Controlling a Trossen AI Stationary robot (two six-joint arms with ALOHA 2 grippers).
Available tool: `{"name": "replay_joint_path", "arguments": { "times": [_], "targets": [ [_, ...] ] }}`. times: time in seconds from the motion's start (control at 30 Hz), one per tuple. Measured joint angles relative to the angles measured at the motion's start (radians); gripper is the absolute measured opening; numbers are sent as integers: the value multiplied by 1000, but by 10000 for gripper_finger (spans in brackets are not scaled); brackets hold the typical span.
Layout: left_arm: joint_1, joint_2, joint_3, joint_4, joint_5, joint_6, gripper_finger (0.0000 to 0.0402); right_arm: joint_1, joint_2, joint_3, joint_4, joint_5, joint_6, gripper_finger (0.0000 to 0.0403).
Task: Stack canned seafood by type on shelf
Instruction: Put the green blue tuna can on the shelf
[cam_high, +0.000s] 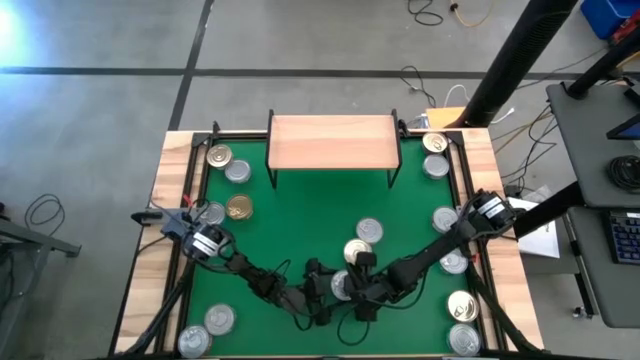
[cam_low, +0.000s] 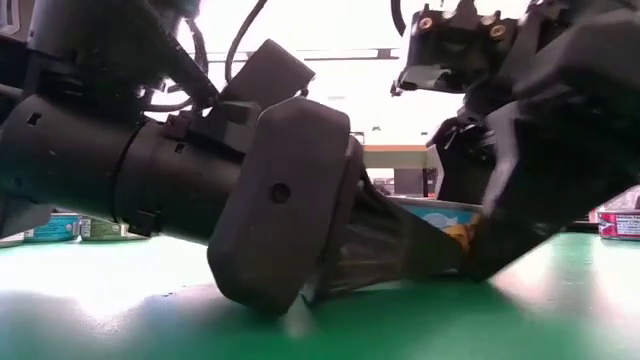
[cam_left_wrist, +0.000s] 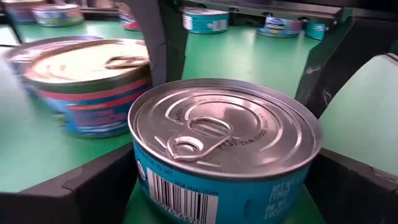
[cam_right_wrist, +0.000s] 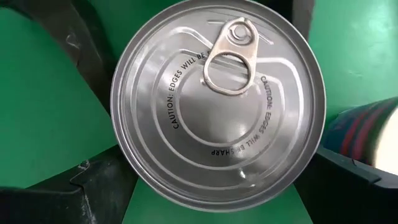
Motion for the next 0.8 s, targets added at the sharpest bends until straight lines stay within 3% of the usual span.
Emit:
{"name": "replay_joint_path", "arguments": {
  "times": [0.3,0.57,0.8],
  "targets": [
    [-8,-117,-106,-4,24,29,379,-2,-53,0,-61,9,-10,368],
    [6,-377,-291,-105,14,132,386,-6,-171,31,-263,9,-64,368],
    [65,-693,-420,-257,44,223,387,-31,-250,0,-76,260,-233,368]
  ]
}}
